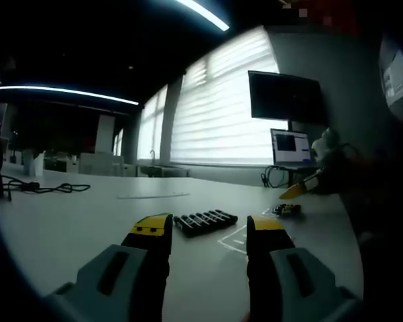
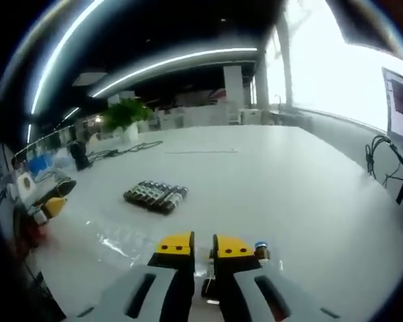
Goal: Grip medicine bottles put into box
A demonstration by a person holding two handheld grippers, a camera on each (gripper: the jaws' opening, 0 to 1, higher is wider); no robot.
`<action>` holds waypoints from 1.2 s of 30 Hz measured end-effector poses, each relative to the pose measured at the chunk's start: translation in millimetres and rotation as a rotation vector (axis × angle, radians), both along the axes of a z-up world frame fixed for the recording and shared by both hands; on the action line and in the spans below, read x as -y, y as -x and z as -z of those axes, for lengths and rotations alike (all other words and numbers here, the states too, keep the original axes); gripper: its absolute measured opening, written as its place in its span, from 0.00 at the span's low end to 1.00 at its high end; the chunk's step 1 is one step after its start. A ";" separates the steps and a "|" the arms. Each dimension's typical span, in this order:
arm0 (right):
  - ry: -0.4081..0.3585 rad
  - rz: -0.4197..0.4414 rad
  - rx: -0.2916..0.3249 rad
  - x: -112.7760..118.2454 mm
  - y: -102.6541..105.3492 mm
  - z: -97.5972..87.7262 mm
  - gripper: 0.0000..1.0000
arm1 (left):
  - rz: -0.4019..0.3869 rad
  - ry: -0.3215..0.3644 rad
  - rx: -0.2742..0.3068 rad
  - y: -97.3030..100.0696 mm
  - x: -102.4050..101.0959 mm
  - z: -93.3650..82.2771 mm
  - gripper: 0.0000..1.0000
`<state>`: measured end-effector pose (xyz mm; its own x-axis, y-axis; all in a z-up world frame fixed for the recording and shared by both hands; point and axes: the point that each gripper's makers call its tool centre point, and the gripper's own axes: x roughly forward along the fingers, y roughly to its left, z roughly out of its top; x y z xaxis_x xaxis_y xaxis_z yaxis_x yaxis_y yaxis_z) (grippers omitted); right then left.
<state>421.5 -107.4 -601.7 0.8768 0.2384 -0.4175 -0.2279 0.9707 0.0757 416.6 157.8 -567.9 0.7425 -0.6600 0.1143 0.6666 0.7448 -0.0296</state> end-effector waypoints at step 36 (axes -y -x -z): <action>0.173 -0.639 -0.029 -59.0 -57.8 -16.0 0.31 | -0.010 -0.003 -0.003 -1.3 -1.0 0.9 0.37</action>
